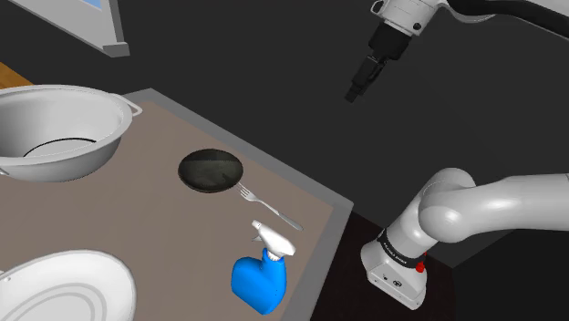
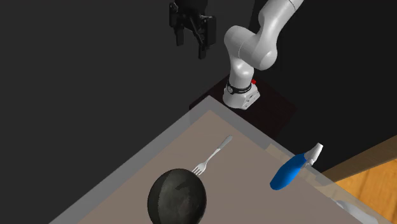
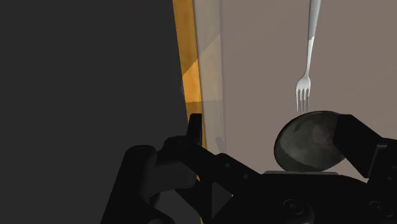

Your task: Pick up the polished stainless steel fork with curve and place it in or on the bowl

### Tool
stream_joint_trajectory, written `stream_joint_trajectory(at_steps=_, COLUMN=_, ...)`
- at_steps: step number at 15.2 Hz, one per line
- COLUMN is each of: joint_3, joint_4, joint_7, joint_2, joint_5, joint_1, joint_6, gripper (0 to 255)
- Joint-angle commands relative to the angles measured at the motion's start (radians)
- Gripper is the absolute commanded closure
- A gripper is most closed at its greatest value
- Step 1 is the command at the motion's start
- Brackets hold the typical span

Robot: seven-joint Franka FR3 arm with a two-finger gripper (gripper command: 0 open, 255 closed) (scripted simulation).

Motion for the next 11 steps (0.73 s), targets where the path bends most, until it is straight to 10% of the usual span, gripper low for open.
stream_joint_trajectory(at_steps=1, joint_3=0.0, joint_4=0.0, joint_7=0.0, joint_2=0.0, joint_5=0.0, joint_1=0.0, joint_6=0.0, gripper=0)
stream_joint_trajectory(at_steps=11, joint_3=0.154, joint_4=-0.179, joint_7=0.097, joint_2=0.121, joint_5=0.067, joint_1=0.042, joint_6=0.295, gripper=0)
